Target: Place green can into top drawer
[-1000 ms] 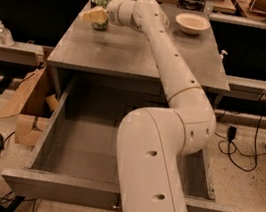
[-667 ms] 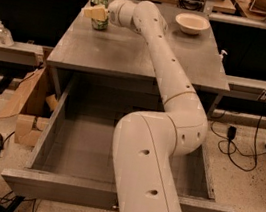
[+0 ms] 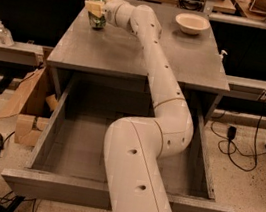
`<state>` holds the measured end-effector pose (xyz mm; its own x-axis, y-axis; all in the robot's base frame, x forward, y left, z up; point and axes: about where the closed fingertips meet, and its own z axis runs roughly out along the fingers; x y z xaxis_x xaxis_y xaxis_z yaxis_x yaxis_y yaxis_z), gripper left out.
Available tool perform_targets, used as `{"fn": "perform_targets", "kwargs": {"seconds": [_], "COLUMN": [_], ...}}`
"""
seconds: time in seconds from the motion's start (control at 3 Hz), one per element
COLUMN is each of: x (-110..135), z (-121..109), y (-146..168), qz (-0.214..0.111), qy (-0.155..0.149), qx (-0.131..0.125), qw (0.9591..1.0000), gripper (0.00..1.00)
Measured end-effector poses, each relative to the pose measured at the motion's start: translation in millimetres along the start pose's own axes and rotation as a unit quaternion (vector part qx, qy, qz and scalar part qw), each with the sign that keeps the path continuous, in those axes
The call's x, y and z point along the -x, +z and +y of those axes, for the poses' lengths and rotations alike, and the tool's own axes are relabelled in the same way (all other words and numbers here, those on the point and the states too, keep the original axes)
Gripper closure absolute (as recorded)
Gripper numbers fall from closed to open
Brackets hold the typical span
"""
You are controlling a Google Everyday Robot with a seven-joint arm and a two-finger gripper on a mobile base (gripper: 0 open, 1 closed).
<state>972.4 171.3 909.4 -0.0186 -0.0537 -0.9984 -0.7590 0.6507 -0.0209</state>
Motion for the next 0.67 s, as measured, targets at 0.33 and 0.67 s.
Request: {"fn": "perform_targets", "kwargs": {"seconds": [0.33, 0.67], "x": [-0.5, -1.5], "z": [1.8, 3.3], "y": [1.9, 3.3], "qz": [0.0, 0.001], "qy": [0.0, 0.0], "qx": [0.001, 0.002], "qw": [1.0, 1.0], "gripper": [0.93, 1.0]}}
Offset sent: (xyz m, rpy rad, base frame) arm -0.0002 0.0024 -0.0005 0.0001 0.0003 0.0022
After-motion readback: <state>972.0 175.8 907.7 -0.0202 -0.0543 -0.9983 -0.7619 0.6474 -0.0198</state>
